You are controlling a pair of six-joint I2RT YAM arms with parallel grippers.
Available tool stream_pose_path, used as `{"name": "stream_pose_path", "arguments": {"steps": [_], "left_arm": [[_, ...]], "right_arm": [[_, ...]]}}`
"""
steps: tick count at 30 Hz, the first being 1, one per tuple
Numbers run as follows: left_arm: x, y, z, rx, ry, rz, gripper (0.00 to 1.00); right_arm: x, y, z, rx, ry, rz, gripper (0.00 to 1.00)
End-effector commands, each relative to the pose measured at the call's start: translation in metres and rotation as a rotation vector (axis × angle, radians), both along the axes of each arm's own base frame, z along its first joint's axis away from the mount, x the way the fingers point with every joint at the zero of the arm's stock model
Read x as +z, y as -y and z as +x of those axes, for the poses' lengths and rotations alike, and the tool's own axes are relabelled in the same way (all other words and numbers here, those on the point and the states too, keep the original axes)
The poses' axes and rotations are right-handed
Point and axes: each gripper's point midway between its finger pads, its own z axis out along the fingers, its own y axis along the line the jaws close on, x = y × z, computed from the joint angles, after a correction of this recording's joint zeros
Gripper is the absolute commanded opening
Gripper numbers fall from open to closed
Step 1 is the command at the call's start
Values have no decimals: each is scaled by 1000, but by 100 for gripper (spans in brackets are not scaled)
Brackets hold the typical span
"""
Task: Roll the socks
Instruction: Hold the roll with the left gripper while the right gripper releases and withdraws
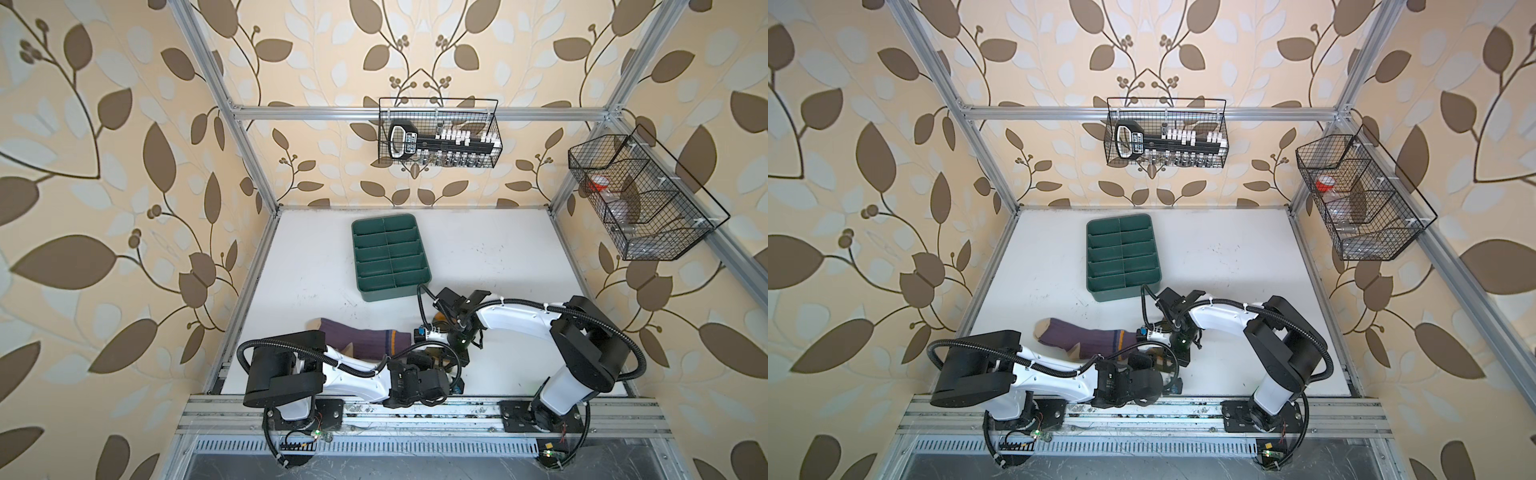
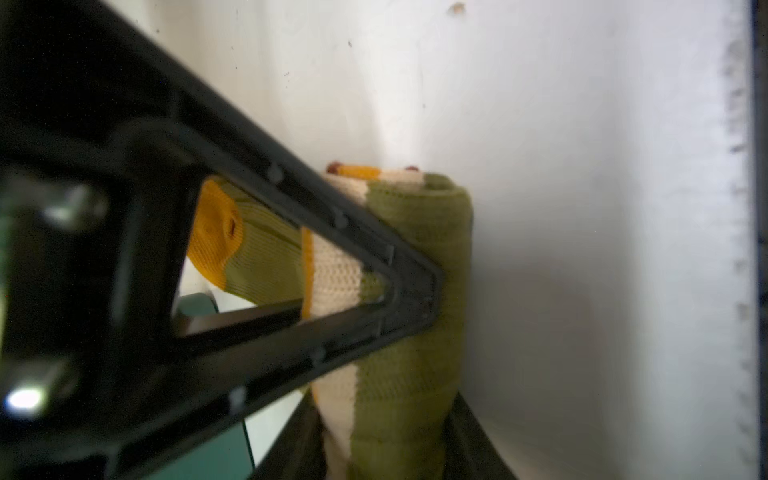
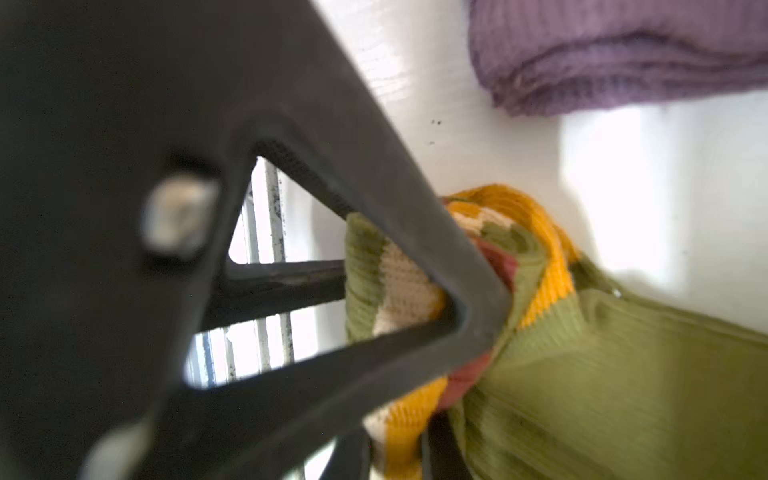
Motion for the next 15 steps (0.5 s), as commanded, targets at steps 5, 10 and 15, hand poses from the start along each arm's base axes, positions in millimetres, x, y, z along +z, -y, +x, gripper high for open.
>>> {"name": "stream_pose_path", "arguments": {"steps": [5,10,15], "left_arm": [[-14,8,-16,-59,-120,32,5],[-17,6,-37,-98,-275,66,0],[-21,-4,-48,-59,-444,115,0]], "right_arm": [[-24,17,5,1,54,-84,22],[-18,19,19,-43,149,-78,51],[2,28,45,-100,338,-64,100]]}}
